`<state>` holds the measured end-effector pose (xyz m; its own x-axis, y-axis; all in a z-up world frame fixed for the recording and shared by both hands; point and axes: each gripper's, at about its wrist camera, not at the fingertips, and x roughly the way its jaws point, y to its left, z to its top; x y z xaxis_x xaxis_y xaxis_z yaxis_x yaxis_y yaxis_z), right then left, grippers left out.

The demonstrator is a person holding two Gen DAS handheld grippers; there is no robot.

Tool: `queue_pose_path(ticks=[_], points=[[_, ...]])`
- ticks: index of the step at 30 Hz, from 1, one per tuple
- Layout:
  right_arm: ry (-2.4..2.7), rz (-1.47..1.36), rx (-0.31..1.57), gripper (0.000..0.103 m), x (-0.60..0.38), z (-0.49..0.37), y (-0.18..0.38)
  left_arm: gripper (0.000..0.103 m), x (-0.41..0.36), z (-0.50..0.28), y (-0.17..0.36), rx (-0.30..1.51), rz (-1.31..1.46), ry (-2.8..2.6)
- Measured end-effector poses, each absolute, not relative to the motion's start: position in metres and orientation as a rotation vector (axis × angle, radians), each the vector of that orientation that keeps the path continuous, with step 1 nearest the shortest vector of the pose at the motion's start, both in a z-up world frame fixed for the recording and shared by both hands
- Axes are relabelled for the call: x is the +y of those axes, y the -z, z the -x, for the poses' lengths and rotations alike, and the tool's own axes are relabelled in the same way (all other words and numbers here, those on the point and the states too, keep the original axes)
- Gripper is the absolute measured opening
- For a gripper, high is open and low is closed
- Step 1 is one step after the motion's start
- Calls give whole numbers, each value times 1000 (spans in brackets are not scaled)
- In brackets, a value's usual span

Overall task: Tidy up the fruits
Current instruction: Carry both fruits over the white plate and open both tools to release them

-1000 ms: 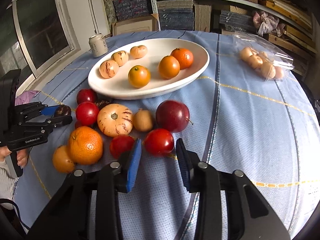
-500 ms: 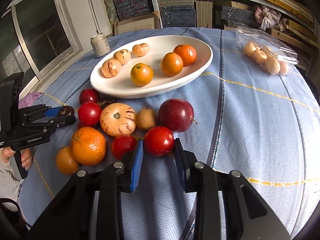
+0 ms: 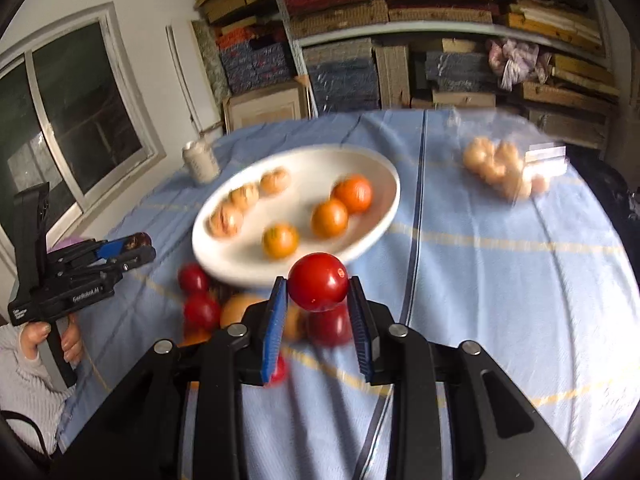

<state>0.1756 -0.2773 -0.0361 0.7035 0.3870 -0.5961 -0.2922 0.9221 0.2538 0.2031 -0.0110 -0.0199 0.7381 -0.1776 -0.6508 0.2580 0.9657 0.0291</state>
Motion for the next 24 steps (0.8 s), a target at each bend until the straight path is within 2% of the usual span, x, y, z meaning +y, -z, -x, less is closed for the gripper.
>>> queue_pose_path(ticks=[3,7,15,24], points=[[-362,-153,650,30,-278,-201,10,41,-38,-225,0,687,-117,282],[-303,-190,609,30,-275,-249,-5,41,-70,-246,9,703,-131,306],[-340,-127,708,30,-226,-333,26,41,-87,-276,55,801,-163,319],[-362,-59,807,30,-208,-363,62,41,-81,-293,82,870,-162,321]])
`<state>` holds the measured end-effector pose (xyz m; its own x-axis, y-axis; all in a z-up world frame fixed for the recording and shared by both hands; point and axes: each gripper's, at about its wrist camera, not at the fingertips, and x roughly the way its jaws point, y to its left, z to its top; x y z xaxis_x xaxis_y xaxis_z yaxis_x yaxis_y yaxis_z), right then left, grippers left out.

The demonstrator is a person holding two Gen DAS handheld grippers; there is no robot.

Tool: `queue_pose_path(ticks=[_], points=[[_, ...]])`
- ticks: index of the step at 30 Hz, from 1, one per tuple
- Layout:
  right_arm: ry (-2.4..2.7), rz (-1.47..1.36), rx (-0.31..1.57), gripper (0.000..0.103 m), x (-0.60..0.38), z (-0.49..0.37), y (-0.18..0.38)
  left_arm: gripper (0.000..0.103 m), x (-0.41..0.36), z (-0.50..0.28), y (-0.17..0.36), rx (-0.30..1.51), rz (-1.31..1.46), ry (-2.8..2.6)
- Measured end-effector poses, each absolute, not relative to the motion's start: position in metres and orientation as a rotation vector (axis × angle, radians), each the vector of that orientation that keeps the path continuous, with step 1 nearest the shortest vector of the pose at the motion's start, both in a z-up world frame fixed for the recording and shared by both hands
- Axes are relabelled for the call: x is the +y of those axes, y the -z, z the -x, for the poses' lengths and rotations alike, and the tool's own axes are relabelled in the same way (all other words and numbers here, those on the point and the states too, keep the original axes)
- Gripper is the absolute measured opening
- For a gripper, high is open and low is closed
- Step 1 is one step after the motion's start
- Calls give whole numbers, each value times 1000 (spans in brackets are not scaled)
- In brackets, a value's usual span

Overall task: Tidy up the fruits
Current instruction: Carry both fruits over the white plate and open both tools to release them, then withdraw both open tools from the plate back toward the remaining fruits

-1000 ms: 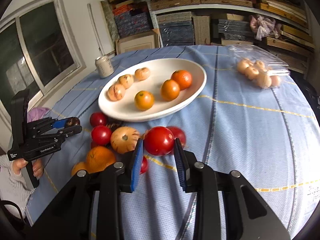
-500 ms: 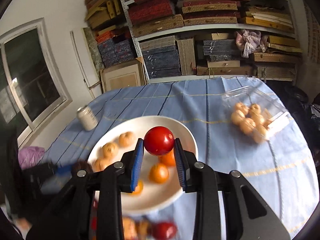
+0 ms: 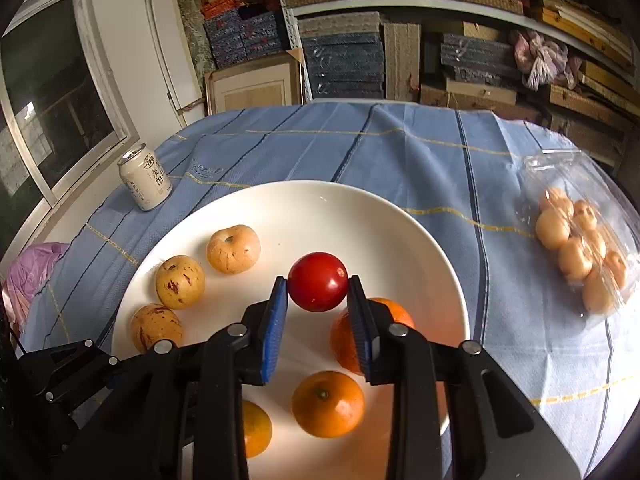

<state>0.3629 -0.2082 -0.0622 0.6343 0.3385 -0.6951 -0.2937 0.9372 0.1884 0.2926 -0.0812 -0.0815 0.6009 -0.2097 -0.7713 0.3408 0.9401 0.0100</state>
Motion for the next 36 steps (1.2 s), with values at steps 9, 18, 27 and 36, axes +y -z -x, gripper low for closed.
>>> queue_pose_path(ticks=[9,18,27,36], points=[[-380,-65,803,32,-208,-358,63,41,-80,-294,83,880,-154,325],[-398,-72,752,32,-210,-347,41,48,-78,-291,77,857,-142,327],[-427,-91,659,35,-214,-318,6,69,-74,-280,54,800,-87,350],[-448,-126,555,59,-249,-215,-27,82,-35,-233,24,739,-86,255]])
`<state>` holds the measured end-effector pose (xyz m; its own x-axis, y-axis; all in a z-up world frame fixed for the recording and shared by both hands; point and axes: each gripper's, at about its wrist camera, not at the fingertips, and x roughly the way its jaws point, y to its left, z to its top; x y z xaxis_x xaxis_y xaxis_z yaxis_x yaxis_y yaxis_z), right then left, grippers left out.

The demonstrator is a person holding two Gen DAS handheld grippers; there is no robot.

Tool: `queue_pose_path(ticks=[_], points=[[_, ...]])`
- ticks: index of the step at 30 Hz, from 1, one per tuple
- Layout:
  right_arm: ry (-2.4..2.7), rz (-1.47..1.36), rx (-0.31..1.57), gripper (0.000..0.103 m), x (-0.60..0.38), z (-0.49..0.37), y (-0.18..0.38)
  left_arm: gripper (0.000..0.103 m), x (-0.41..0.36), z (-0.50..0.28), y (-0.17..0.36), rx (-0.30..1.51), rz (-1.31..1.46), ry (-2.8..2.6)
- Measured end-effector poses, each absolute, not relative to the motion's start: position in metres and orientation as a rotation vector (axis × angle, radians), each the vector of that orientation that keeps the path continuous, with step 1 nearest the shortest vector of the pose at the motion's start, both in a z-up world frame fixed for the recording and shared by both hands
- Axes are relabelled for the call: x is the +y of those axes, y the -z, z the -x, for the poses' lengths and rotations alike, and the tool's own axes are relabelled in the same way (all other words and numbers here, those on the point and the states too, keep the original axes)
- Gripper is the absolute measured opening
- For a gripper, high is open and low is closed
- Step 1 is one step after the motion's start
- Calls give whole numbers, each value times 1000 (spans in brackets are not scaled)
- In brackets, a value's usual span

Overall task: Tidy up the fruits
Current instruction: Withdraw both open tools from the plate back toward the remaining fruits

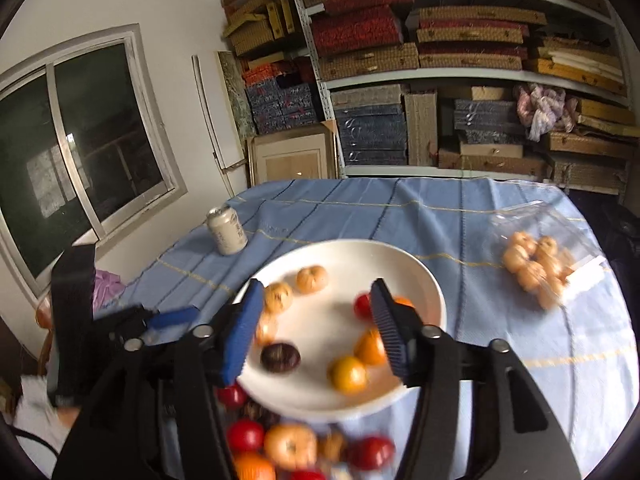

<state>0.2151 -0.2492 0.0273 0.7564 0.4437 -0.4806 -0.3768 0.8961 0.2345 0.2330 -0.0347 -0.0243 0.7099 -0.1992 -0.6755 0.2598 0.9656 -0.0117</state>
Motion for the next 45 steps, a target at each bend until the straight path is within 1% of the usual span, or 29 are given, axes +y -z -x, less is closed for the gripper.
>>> queue_pose_path(ticks=[1,3,8,12,19,22,25,27,31,36,40,45], points=[[-443,-119,555,62,-251,-205,-26,82,-31,-226,27,745,-108,243],[-441,-123,544,75,-260,-176,-18,82,-22,-209,34,749,-134,224],[-415,-144,520,86,-278,-127,25,83,-9,-188,50,766,-119,202],[-388,-142,608,86,-286,-131,55,83,-5,-180,60,753,-68,202],[-352,-86,644,86,-284,-137,60,83,-9,-174,68,763,-99,238],[-407,-22,648,82,-270,-133,60,83,-17,-166,68,772,-127,292],[-449,14,654,80,-257,-130,61,83,-31,-160,72,755,-215,289],[-467,9,671,73,-254,-131,64,83,-33,-161,76,754,-233,278],[-478,-40,710,73,-253,-136,71,83,-29,-165,76,768,-186,299],[-459,-73,723,77,-256,-140,74,84,-31,-163,60,700,-121,347],[-458,-72,729,78,-255,-142,76,84,-41,-169,54,724,-69,401],[-453,-82,735,78,-258,-143,77,84,-66,-171,54,697,-154,380]])
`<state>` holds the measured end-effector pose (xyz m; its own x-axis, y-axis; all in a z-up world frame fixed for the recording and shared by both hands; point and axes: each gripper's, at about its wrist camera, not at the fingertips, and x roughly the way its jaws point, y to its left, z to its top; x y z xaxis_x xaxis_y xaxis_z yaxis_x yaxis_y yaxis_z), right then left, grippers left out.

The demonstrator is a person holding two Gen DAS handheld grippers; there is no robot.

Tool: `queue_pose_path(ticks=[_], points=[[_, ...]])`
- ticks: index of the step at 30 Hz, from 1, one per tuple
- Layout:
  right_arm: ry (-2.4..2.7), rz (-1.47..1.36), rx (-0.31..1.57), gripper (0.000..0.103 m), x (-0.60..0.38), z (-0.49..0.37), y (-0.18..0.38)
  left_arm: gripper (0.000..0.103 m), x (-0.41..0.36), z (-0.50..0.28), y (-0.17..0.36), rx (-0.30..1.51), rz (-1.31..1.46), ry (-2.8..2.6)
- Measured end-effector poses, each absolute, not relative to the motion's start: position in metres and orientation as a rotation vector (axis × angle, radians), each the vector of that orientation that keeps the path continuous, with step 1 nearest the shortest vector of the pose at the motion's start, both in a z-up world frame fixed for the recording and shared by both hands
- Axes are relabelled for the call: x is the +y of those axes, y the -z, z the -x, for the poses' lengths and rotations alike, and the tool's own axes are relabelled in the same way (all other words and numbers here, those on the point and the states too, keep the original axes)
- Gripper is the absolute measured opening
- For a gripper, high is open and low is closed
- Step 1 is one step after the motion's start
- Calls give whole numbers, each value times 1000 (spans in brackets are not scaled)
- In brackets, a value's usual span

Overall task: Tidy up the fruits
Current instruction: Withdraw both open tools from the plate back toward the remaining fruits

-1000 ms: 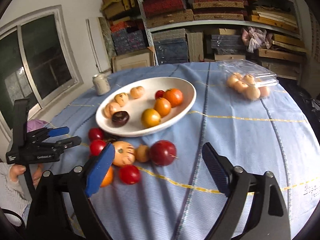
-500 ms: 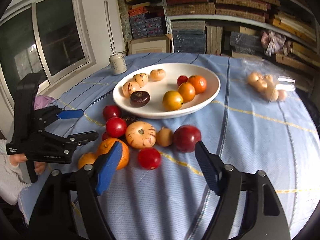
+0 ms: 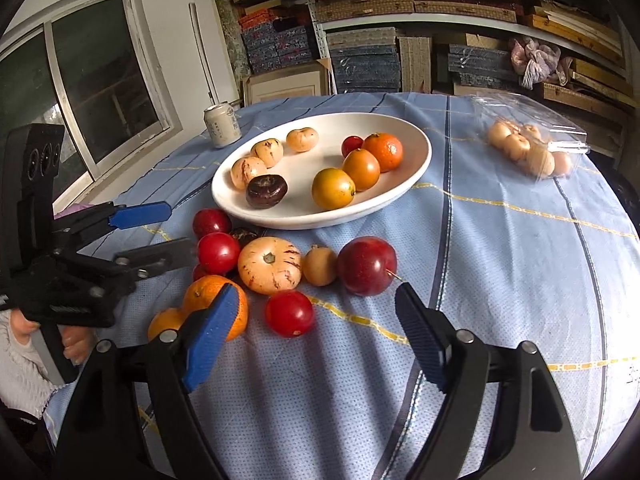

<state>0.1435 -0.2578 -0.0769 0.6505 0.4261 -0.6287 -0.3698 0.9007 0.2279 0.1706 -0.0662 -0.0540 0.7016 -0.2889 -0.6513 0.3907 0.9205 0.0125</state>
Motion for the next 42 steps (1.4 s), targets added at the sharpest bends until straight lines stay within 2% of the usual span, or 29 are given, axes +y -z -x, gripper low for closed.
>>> queue_pose_path(ticks=[6,8,20,24,29,32,36,42], points=[[-457,-86,720,78,-261,-141,73,84,-78,-167,64,686,-217,388],[-451,-86,724,81,-261,-142,74,85,-76,-170,64,689,-214,384],[-445,-89,724,84,-264,-142,75,87,-20,-182,68,697,-223,155],[-452,-90,715,84,-264,-141,73,86,2,-189,67,752,-52,213],[-453,-87,707,84,-263,-139,69,86,-27,-165,58,667,-176,307],[-458,-85,709,84,-263,-138,69,86,-44,-161,70,699,-260,332],[-464,-75,713,84,-260,-137,69,86,-49,-159,70,689,-252,367],[-461,-77,721,84,-259,-136,70,88,-41,-174,81,770,-268,306]])
